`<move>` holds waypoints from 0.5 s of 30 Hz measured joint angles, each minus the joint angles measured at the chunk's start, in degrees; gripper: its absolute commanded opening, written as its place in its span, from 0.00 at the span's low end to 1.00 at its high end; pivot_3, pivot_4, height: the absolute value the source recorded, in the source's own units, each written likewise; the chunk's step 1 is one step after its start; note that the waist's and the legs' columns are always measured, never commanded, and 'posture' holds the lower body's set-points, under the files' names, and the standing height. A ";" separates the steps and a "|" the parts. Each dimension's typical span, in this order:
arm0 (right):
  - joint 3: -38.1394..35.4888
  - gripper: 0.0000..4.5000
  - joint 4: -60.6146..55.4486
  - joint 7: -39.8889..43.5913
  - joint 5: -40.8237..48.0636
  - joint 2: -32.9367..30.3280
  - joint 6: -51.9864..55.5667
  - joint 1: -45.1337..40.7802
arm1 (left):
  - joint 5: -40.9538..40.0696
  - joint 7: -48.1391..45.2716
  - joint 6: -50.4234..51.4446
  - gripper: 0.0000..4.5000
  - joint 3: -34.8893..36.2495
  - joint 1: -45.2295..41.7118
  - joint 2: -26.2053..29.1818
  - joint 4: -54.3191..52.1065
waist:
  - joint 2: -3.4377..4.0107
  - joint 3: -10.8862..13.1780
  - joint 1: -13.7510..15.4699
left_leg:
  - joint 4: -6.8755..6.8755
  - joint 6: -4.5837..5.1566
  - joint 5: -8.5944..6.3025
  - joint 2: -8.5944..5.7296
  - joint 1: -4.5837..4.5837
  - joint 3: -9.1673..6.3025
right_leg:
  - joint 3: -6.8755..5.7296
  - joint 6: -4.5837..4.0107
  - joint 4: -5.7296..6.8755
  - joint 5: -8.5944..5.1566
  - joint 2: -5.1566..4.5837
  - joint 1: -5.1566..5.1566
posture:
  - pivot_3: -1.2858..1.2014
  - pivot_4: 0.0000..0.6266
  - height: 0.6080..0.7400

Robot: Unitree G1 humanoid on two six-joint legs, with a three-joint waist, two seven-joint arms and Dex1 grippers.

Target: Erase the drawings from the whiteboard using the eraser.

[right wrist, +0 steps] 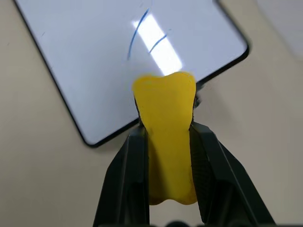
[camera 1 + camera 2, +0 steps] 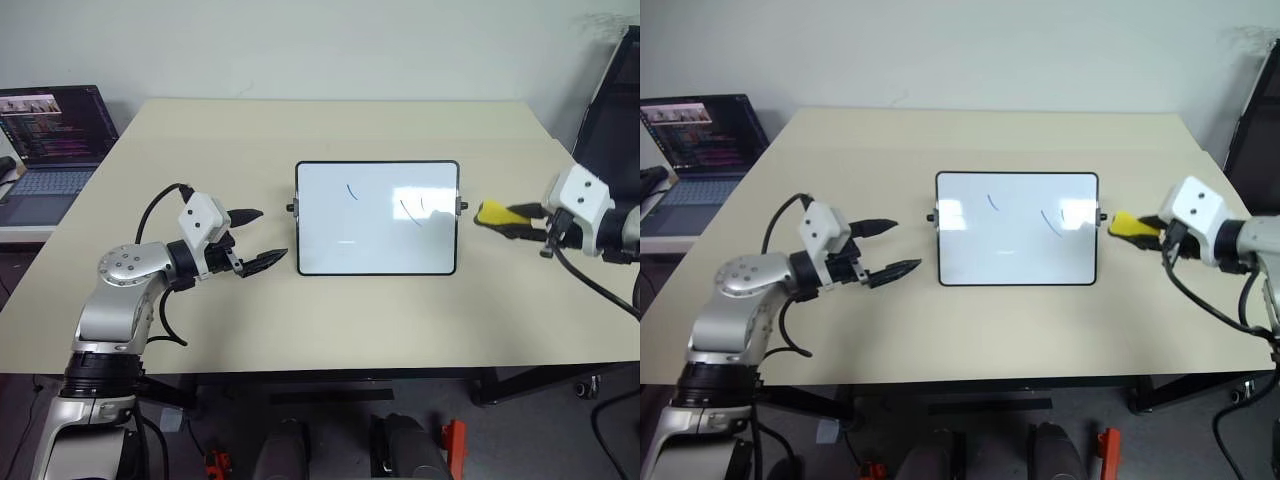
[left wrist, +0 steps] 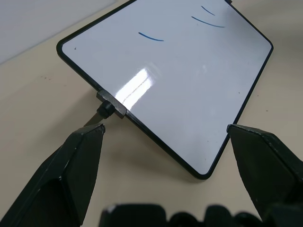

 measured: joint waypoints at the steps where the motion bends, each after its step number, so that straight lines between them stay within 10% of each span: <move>1: 0.00 0.19 -0.18 -0.05 0.70 0.30 0.05 -0.77 | 0.00 0.00 -0.01 1.00 -0.07 -0.02 -0.05 0.00 | 0.00 0.00 0.05 | 0.00 0.00 0.00 0.00 0.00 -0.01 | -0.01 0.00 0.00 0.00 0.00 0.00 | 0.52 0.24 1.00; 15: 0.25 0.19 -0.64 0.04 1.80 1.19 1.04 -2.27 | 0.06 0.24 0.00 1.00 -0.07 -0.32 -0.04 0.08 | 0.00 0.00 0.22 | 0.01 0.00 0.00 -0.03 -0.04 -0.02 | -0.02 -0.21 -0.02 0.13 -0.02 0.00 | 0.52 0.24 1.00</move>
